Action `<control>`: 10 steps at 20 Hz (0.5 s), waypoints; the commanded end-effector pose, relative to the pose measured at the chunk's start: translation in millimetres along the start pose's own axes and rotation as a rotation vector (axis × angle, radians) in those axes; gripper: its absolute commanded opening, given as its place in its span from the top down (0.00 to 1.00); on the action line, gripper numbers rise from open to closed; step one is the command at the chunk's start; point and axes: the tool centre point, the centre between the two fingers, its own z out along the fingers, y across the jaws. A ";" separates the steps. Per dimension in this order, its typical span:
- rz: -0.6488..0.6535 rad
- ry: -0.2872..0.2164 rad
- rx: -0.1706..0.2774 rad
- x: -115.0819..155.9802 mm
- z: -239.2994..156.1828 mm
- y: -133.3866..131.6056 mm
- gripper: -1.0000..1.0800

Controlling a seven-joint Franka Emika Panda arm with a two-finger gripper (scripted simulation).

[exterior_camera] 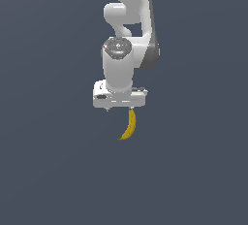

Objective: Pick up the object and move it to a goal position.

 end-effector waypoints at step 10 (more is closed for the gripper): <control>0.029 0.006 0.002 2.1 7.7 -5.2 0.04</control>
